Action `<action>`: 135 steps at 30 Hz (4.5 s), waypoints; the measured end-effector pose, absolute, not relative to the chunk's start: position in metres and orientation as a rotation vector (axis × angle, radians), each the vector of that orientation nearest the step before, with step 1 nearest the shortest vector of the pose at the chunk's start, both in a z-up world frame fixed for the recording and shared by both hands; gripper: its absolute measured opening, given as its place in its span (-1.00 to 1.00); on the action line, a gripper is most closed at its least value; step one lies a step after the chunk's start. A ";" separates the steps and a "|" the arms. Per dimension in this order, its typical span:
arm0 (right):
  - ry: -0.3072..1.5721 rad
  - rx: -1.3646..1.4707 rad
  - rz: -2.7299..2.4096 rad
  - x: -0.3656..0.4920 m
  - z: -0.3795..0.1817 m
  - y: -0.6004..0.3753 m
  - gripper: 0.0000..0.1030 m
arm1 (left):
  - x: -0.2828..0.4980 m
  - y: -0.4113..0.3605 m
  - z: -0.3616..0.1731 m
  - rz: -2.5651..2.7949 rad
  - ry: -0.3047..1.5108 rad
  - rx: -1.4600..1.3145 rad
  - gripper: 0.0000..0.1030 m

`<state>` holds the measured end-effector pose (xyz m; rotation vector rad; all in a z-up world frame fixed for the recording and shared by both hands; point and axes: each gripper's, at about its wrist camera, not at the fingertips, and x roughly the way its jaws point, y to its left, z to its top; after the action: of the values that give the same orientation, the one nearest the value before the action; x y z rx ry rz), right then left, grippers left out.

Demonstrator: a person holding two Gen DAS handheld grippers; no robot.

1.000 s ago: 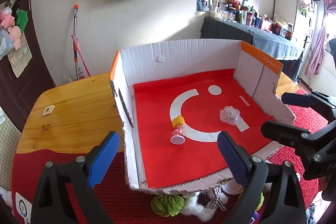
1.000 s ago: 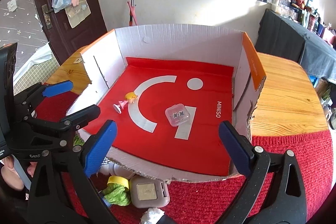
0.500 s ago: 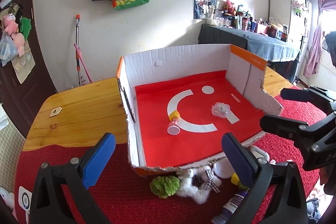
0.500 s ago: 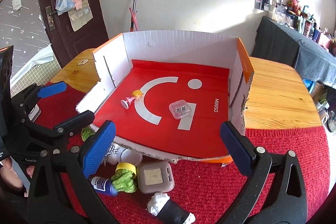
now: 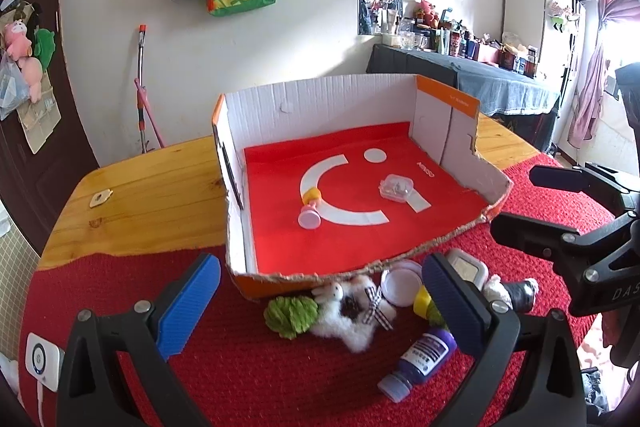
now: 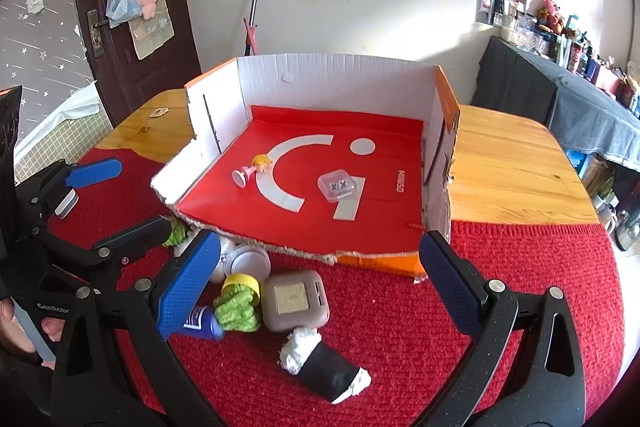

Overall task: Organize objects
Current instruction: 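Reach the left tool to the blue bottle while the right reaches the black cylinder, then close the left tool on the blue bottle while the right closes on the cotton-wrapped cylinder, then carry the blue bottle and black cylinder with both tools into the cardboard box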

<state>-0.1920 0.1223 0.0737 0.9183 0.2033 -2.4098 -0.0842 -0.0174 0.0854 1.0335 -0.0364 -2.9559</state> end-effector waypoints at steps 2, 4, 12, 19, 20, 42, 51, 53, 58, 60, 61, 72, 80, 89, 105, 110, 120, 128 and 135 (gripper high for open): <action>0.206 0.923 -2.408 -0.189 0.071 0.124 0.97 | -0.081 -0.017 0.083 -2.954 -0.030 1.043 1.00; 0.210 0.927 -2.407 -0.187 0.069 0.126 0.97 | -0.079 -0.016 0.081 -2.953 -0.023 1.052 1.00; 0.204 0.949 -2.408 -0.176 0.058 0.134 0.97 | -0.069 -0.011 0.072 -2.971 0.006 1.100 1.00; 0.223 0.985 -2.400 -0.168 0.045 0.138 0.97 | -0.062 -0.001 0.063 -2.992 0.015 1.136 0.99; 0.230 0.991 -2.398 -0.167 0.042 0.138 0.97 | -0.060 0.000 0.062 -2.997 0.017 1.137 0.99; 0.209 1.122 -2.366 -0.158 0.004 0.151 0.41 | -0.060 0.018 0.030 -3.008 0.015 1.276 0.76; 0.219 1.111 -2.377 -0.154 -0.001 0.148 0.28 | -0.064 0.020 0.017 -2.995 0.015 1.325 0.47; 0.256 1.101 -2.383 -0.152 -0.002 0.143 0.22 | -0.064 0.022 0.015 -2.992 -0.004 1.324 0.39; 0.265 1.092 -2.393 -0.151 -0.002 0.142 0.09 | -0.064 0.026 0.016 -3.002 -0.028 1.315 -0.01; 0.241 1.089 -2.389 -0.151 -0.001 0.144 0.08 | -0.065 0.024 0.017 -3.008 -0.020 1.320 -0.28; 0.234 1.087 -2.388 -0.150 0.000 0.144 0.08 | -0.065 0.024 0.017 -3.010 -0.012 1.322 -0.45; 0.233 1.051 -2.368 -0.147 0.009 0.138 0.08 | -0.063 0.015 0.022 -3.016 0.036 1.312 -0.45; 0.228 1.050 -2.348 -0.148 0.011 0.133 0.08 | -0.062 0.011 0.029 -3.025 0.050 1.283 -0.45; 0.218 1.035 -2.338 -0.149 0.018 0.130 0.08 | -0.063 0.010 0.042 -3.052 0.051 1.230 -0.45; 0.205 1.001 -2.328 -0.151 0.031 0.127 0.08 | -0.069 -0.001 0.057 -3.065 0.078 1.179 -0.45; 0.207 0.973 -2.329 -0.154 0.041 0.125 0.08 | -0.074 -0.005 0.064 -3.068 0.082 1.161 -0.45; 0.223 0.937 -2.309 -0.173 0.063 0.117 0.08 | -0.091 -0.008 0.086 -3.077 0.022 1.097 -0.45; 0.273 0.942 -2.301 -0.195 0.074 0.109 0.08 | -0.119 -0.016 0.089 -3.057 0.049 1.171 -0.45; 0.300 0.981 -2.283 -0.216 0.072 0.102 0.08 | -0.144 -0.024 0.082 -3.030 0.109 1.291 -0.45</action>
<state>-0.2161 0.1023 0.0718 0.9812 0.3000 -2.2827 -0.1437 -0.0244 0.0824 1.2912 0.1090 -3.0303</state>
